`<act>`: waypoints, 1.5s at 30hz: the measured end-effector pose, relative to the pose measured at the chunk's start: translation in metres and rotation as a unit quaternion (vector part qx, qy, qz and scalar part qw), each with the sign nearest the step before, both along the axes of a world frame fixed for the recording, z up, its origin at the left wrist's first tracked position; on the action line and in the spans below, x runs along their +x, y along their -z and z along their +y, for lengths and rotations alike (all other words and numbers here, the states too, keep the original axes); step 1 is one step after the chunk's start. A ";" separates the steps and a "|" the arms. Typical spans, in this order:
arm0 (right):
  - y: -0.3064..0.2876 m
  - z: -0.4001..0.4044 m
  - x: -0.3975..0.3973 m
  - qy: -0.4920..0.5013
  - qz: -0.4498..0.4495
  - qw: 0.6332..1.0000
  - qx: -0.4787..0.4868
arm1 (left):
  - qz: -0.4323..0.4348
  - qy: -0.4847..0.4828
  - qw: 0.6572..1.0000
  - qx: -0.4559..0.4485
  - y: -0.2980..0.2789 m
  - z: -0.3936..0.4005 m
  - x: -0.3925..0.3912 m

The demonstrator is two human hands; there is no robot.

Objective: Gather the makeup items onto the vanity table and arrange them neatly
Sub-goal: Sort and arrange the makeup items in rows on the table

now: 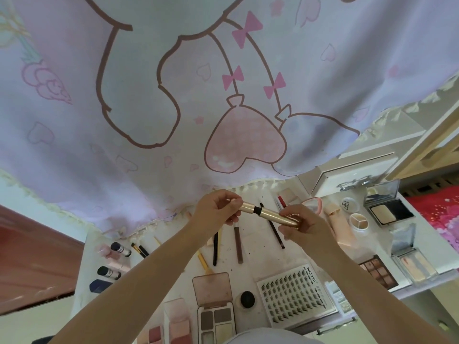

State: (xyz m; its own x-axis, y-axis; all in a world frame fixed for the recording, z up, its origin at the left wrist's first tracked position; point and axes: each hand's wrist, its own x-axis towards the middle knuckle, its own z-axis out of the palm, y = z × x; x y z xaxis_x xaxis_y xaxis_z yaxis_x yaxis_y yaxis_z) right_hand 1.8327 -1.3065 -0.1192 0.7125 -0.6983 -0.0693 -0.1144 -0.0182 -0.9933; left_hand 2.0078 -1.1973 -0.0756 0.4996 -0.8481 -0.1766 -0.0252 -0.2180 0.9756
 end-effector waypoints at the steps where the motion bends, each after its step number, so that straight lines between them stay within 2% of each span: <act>1: -0.002 0.001 0.001 -0.023 -0.004 0.998 0.063 | 0.000 -0.001 1.000 0.000 0.001 0.000 0.000; 3: -0.003 0.001 0.003 -0.082 0.020 0.987 0.136 | -0.001 0.001 1.000 0.003 0.002 0.000 0.002; 4: -0.004 -0.001 0.002 -0.106 0.049 0.984 0.132 | -0.002 0.001 1.000 0.006 0.002 0.000 0.003; 7: -0.006 -0.004 0.002 -0.139 0.112 0.983 0.043 | -0.002 -0.005 1.000 0.024 0.005 -0.001 0.005; 10: -0.006 -0.003 0.006 -0.088 0.137 0.985 -0.065 | 0.012 -0.028 0.998 0.050 0.010 -0.003 0.006; 13: 0.001 0.002 0.010 -0.049 0.141 0.982 -0.114 | 0.024 -0.059 0.995 0.083 0.018 -0.010 0.007; 18: 0.030 0.005 0.022 -0.035 0.223 0.956 -0.190 | 0.011 -0.056 0.986 0.154 0.042 -0.029 0.012; 24: 0.066 0.005 0.037 -0.040 0.319 0.936 -0.142 | -0.010 0.013 0.962 0.273 0.083 -0.058 0.025; 31: 0.094 -0.006 0.053 -0.075 0.444 0.882 -0.140 | -0.098 0.093 0.929 0.345 0.122 -0.096 0.027; 34: 0.104 -0.010 0.056 -0.076 0.474 0.863 -0.159 | -0.105 0.130 0.920 0.353 0.132 -0.108 0.028; 41: 0.112 -0.017 0.057 -0.041 0.489 0.847 -0.206 | -0.166 0.215 0.908 0.319 0.135 -0.117 0.028; 45: 0.113 -0.021 0.054 -0.023 0.498 0.841 -0.210 | -0.281 0.247 0.882 0.286 0.136 -0.091 0.039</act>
State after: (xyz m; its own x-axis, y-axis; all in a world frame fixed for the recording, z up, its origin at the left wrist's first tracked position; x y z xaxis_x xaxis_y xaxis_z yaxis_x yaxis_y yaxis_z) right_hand 1.8871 -1.3273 -0.2320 0.4740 -0.7835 -0.4018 -0.8755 -0.3706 -0.3101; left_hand 2.0469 -1.2880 -0.2119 0.2380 -0.8399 -0.4879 -0.7001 -0.4965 0.5132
